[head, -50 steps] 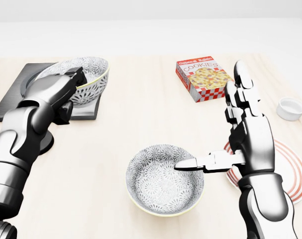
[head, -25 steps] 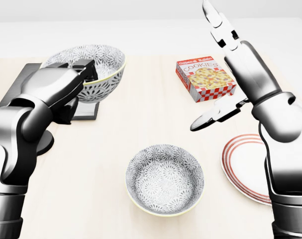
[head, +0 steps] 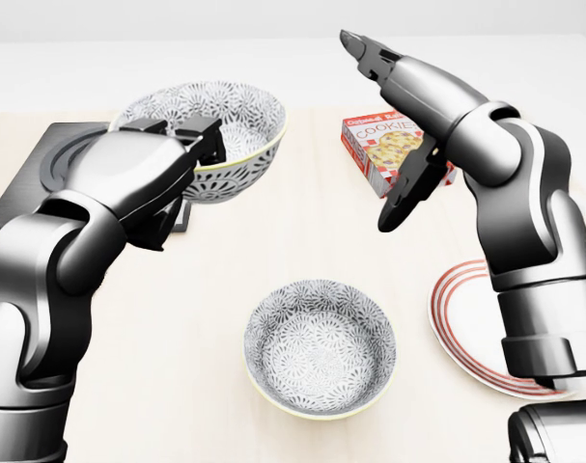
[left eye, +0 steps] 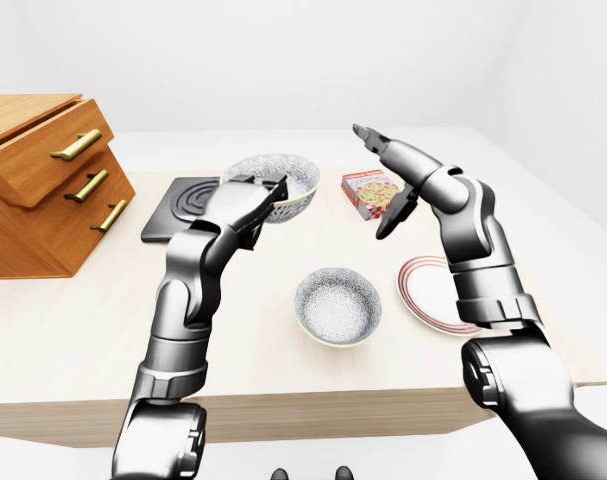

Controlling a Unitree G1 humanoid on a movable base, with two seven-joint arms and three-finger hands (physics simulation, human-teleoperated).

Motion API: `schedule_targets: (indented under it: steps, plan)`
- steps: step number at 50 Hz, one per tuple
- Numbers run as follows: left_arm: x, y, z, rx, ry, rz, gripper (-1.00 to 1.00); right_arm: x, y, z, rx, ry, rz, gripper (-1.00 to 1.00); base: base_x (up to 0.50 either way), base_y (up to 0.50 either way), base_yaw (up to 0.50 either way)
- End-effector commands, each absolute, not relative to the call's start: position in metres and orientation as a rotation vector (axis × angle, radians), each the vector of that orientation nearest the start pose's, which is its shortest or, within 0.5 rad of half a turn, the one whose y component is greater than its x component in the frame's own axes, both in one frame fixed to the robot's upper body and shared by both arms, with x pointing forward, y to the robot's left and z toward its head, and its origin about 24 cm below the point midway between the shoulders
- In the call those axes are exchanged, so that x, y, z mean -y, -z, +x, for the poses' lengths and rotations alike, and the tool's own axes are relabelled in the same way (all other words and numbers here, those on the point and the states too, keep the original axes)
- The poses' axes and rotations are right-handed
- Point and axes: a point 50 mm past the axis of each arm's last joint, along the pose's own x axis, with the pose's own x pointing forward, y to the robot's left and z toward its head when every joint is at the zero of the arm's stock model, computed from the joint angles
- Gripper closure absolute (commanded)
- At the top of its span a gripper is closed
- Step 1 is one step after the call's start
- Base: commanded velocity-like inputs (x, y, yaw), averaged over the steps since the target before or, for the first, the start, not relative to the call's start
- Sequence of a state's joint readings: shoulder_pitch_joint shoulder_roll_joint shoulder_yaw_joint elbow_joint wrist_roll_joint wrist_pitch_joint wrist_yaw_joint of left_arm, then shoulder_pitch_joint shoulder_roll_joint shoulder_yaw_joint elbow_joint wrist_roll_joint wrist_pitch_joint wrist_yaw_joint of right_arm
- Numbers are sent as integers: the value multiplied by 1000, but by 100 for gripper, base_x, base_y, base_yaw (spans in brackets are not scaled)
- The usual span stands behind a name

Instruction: Pick the akita bowl from table center and place it on the plate.

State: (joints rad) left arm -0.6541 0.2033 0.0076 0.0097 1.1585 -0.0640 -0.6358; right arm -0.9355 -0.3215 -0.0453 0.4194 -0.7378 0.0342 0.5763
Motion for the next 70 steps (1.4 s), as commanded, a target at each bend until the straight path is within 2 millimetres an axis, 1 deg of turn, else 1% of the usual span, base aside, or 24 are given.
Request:
schedule_targets:
  steps: [1, 4, 9, 15, 23, 30, 36, 46, 54, 55, 56, 57, 58, 59, 65, 70]
  plan:
    - [-109, -208, 326, 310, 309, 1414, 100, 128, -231, 405, 147, -386, -1157, -100, 0, 0, 0]
    - [-104, -208, 324, 322, 321, 1415, 100, 120, -229, 411, 152, -400, -1159, -100, 0, 0, 0]
    - [-101, -207, 323, 331, 333, 1410, 100, 116, -226, 416, 130, -401, -1163, -100, 0, 0, 0]
    - [-98, -202, 321, 331, 350, 1403, 100, 115, -218, 413, 124, -428, -1166, -100, 0, 0, 0]
    - [-92, -204, 316, 343, 357, 1399, 100, 111, -216, 409, 137, -450, -1168, -100, 0, 0, 0]
    - [-87, -205, 313, 353, 363, 1392, 100, 112, -214, 409, 129, -449, -1170, -100, 0, 0, 0]
    - [-84, -209, 315, 360, 367, 1389, 100, 110, -211, 409, 124, -454, -1172, -100, 0, 0, 0]
    - [-85, -214, 319, 370, 370, 1385, 100, 116, -205, 408, 97, -454, -1188, -100, 0, 0, 0]
    - [-82, -216, 312, 387, 362, 1379, 100, 116, -203, 406, 99, -463, -1196, -100, 0, 0, 0]
    - [-82, -217, 312, 392, 359, 1378, 100, 116, -203, 406, 98, -462, -1194, -82, 0, 0, 0]
    - [-82, -218, 311, 396, 355, 1375, 100, 116, -203, 406, 98, -463, -1194, -2, 0, 0, 0]
    - [-81, -219, 310, 399, 353, 1374, 100, 116, -203, 406, 98, -462, -1194, 60, 0, 0, 0]
    - [-81, -218, 310, 399, 353, 1373, 100, 116, -204, 406, 100, -461, -1192, 84, 0, 0, 0]
    - [-81, -218, 309, 399, 353, 1373, 100, 115, -204, 407, 99, -461, -1190, 100, 0, 0, 0]
    - [-79, -218, 305, 411, 352, 1364, 100, 115, -204, 408, 97, -459, -1187, 100, 0, 0, 0]
    - [-79, -217, 305, 411, 354, 1365, 100, 115, -205, 407, 101, -459, -1184, 100, 0, 0, 0]
